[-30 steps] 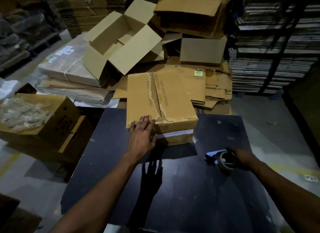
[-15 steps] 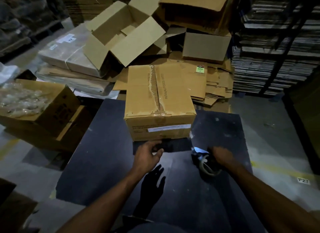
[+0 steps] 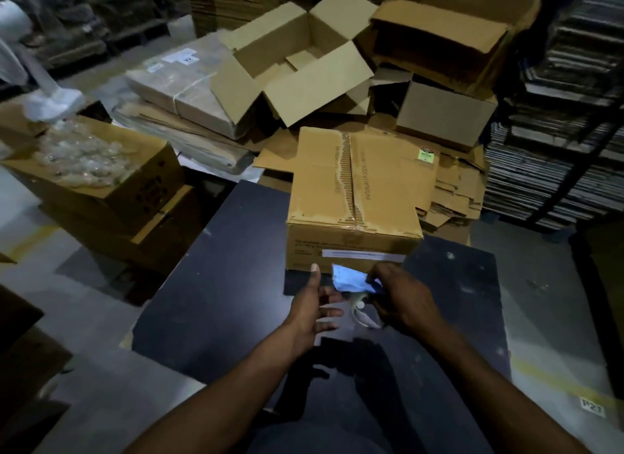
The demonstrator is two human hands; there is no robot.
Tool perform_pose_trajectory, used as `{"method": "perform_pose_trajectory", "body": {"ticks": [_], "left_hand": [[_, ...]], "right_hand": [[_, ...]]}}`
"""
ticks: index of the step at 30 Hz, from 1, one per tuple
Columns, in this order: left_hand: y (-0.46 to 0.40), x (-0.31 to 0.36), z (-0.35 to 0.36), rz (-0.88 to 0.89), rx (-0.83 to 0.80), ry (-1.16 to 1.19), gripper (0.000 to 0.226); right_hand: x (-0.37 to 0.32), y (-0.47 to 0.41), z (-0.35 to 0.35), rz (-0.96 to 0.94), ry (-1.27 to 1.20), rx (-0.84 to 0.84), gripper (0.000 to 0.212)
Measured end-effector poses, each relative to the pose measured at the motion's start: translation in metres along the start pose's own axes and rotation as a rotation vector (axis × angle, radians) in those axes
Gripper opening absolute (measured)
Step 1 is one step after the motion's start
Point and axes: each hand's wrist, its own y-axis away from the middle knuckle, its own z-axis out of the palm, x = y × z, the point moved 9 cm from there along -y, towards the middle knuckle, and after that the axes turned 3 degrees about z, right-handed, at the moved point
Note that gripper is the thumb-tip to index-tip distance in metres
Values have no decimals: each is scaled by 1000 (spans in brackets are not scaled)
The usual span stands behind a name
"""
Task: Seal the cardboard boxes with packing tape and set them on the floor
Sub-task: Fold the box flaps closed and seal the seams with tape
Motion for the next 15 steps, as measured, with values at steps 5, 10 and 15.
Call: {"method": "perform_pose_trajectory", "body": {"ticks": [5,10,15], "left_hand": [[12,37,-9,106,-91,63,58],[15,73,-24,100,-121,255,47],[7,101,-37,64,-86,342,33]], "right_hand": [[-40,-15,-9,-194,246,-14,53],[-61,-51,-39,-242,-60,-43,75],[-83,-84,-56,-306,-169,-13,71]]}}
